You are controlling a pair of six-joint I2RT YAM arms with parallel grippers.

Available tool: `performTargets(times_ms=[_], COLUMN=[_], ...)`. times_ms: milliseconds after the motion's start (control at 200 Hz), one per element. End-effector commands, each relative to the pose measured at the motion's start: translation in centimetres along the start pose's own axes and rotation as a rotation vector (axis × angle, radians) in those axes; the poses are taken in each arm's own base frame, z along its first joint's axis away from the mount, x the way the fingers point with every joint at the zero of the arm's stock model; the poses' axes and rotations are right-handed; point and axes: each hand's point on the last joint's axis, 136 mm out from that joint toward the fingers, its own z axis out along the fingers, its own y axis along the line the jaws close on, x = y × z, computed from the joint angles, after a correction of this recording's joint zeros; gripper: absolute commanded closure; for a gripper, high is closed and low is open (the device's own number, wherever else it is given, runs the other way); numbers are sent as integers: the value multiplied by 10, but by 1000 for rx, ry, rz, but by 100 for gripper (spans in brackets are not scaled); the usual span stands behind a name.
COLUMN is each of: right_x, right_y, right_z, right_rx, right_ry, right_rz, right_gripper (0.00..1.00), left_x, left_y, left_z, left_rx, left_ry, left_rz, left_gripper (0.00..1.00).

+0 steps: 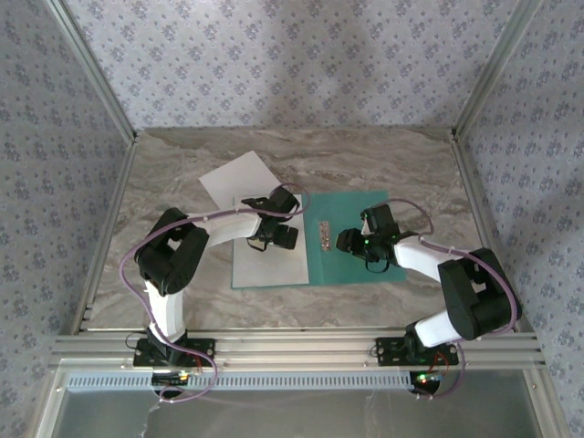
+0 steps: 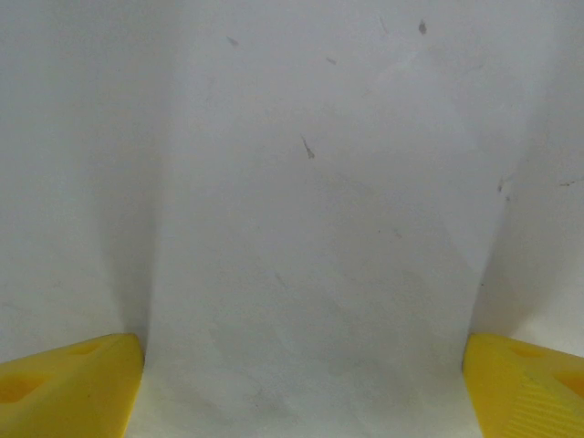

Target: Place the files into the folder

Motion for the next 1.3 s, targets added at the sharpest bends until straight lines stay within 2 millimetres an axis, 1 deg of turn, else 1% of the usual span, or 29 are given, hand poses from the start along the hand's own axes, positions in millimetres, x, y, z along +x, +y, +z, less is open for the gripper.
performTargets(times_ms=[0,550,690,810,899,1024,1169,1294], right_x=[24,25,25,25,25,26,32,34], right_y=[-21,-17,-15,-12,-10,-4,5,18], right_z=[1,1,1,1,0,0,1,1], right_rx=[80,70,63,58,53,37,9,-38], right_ry=[65,63,60,64,65,71,85,94], right_rz=[36,41,40,37,34,28,23,18], right_gripper=[44,44,45,45,45,45,46,47], left_x=[20,17,12,0,-12,-24,-31,-33], left_y=[19,13,12,9,7,3,0,-6], left_z=[-4,-11,-15,-27,-40,-57,-76,-92], left_rx=[-60,-22,-24,-20,-9,11,35,68], left_ry=[67,56,46,26,-8,-41,-77,-113], left_rz=[-14,-20,-19,-13,-12,-9,-18,-43], left_gripper=[9,9,9,8,8,8,8,9])
